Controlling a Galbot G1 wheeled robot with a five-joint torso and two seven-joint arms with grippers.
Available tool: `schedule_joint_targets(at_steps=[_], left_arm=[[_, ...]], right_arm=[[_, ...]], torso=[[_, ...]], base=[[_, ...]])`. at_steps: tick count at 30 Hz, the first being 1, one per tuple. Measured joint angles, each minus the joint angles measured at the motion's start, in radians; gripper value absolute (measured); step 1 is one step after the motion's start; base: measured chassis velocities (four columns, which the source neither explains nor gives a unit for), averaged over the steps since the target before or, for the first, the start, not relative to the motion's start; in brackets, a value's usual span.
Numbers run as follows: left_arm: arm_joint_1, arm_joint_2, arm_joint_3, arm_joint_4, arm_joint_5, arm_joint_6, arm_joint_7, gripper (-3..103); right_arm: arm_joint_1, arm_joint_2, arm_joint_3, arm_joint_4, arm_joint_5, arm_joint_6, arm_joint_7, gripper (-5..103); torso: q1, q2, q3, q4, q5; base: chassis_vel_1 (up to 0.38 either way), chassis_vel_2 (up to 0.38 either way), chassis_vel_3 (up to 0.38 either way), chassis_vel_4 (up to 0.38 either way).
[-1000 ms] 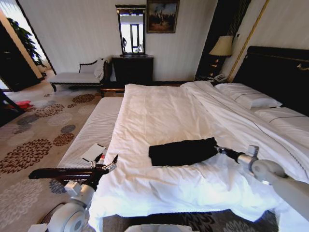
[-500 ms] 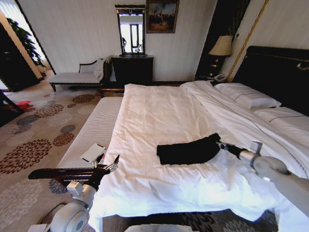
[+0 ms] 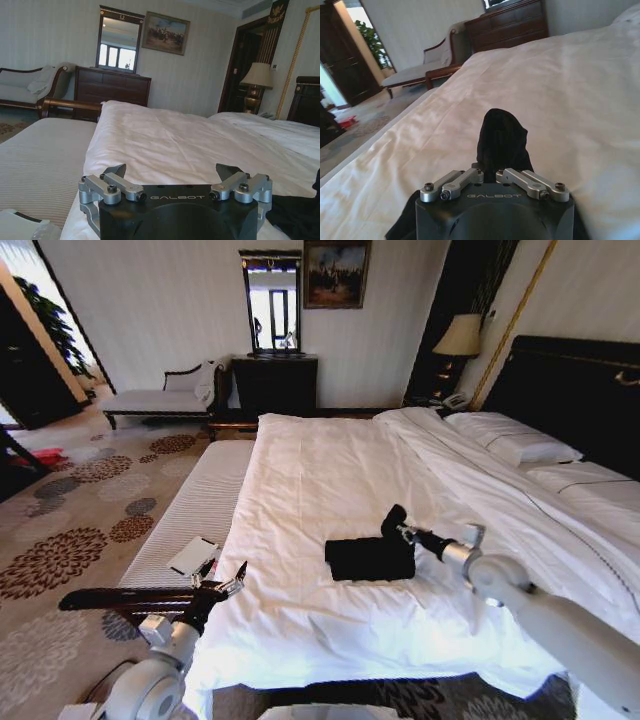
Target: Fold the clothes on the bed.
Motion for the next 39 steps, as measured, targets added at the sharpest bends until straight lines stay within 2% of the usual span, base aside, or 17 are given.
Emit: schedule_joint_targets(at_steps=[4,9,19,23,24,26,27,28,30,33,34,35,36,38,39], left_arm=[[0.005,0.001,0.001,-0.008,0.004,0.001,-0.007,100],[0.009,-0.002,0.002,-0.011,0.008,0.001,-0.010,100],[0.005,-0.005,0.014,-0.013,0.026,0.001,-0.016,100],[0.000,-0.008,0.013,-0.012,0.027,0.000,-0.016,100],[-0.005,-0.011,0.014,-0.008,0.028,0.000,-0.016,100],[-0.010,-0.013,0.017,-0.004,0.028,0.000,-0.016,100],[-0.018,-0.017,0.023,0.000,0.030,-0.001,-0.016,100],[-0.027,-0.021,0.032,0.006,0.032,-0.001,-0.016,100],[-0.032,-0.023,0.037,0.009,0.033,-0.001,-0.016,100],[-0.034,-0.024,0.043,0.011,0.039,-0.002,-0.015,100],[-0.034,-0.024,0.043,0.011,0.039,-0.002,-0.015,100],[-0.032,-0.024,0.041,0.011,0.039,-0.002,-0.014,100],[-0.028,-0.025,0.037,0.011,0.039,-0.003,-0.014,100],[-0.015,-0.025,0.022,0.011,0.037,-0.005,-0.011,100],[-0.015,-0.025,0.022,0.011,0.037,-0.005,-0.011,100]], right_arm=[[0.055,0.050,-0.087,0.001,-0.018,0.001,0.007,5],[0.072,0.086,-0.135,-0.001,-0.048,0.003,0.010,5],[0.105,0.150,-0.206,-0.057,-0.118,0.028,-0.012,5],[0.105,0.152,-0.211,-0.059,-0.144,0.042,-0.024,3],[0.102,0.150,-0.211,-0.053,-0.147,0.046,-0.030,8],[0.097,0.147,-0.211,-0.044,-0.153,0.049,-0.037,8],[0.093,0.145,-0.211,-0.035,-0.165,0.054,-0.045,13],[0.089,0.141,-0.211,-0.019,-0.187,0.064,-0.064,24],[0.089,0.140,-0.214,-0.009,-0.197,0.069,-0.075,24],[0.096,0.145,-0.230,0.020,-0.204,0.074,-0.082,40],[0.096,0.145,-0.230,0.020,-0.204,0.074,-0.082,40],[0.099,0.147,-0.231,0.025,-0.204,0.075,-0.082,46],[0.100,0.148,-0.231,0.030,-0.201,0.075,-0.081,46],[0.092,0.144,-0.218,0.045,-0.191,0.075,-0.077,56],[0.092,0.144,-0.218,0.045,-0.191,0.075,-0.077,56]], torso=[[0.000,0.000,0.000,0.0002,0.0000],[0.000,0.000,0.000,0.0002,0.0000],[0.000,0.000,0.000,0.0002,0.0001],[0.000,0.000,0.000,0.0002,0.0001],[0.000,0.000,0.000,0.0001,0.0001],[0.000,0.000,0.000,0.0001,0.0002],[0.000,0.000,0.000,0.0001,0.0002],[0.000,0.000,0.000,0.0001,0.0000],[0.000,0.000,0.000,0.0000,0.0001],[0.000,0.000,0.000,0.0001,0.0001],[0.000,0.000,0.000,0.0001,0.0001],[0.000,0.000,0.000,0.0001,0.0001],[0.000,0.000,0.000,0.0003,0.0001],[0.000,0.000,0.000,0.0004,0.0003],[0.000,0.000,0.000,0.0004,0.0003]], base=[[0.000,0.000,0.000,0.000],[0.000,0.000,0.000,0.000],[0.000,0.000,0.000,0.000],[0.000,0.000,0.000,0.000],[0.000,0.000,0.000,0.000],[0.000,0.000,0.000,0.000],[0.000,0.000,0.000,0.000],[0.000,0.000,0.000,0.000],[0.000,0.000,0.000,0.000],[0.000,0.000,0.000,0.000],[0.000,0.000,0.000,0.000],[0.000,0.000,0.000,0.000],[0.000,0.000,0.000,0.000],[0.000,0.000,0.000,0.000],[0.000,0.000,0.000,0.000]])
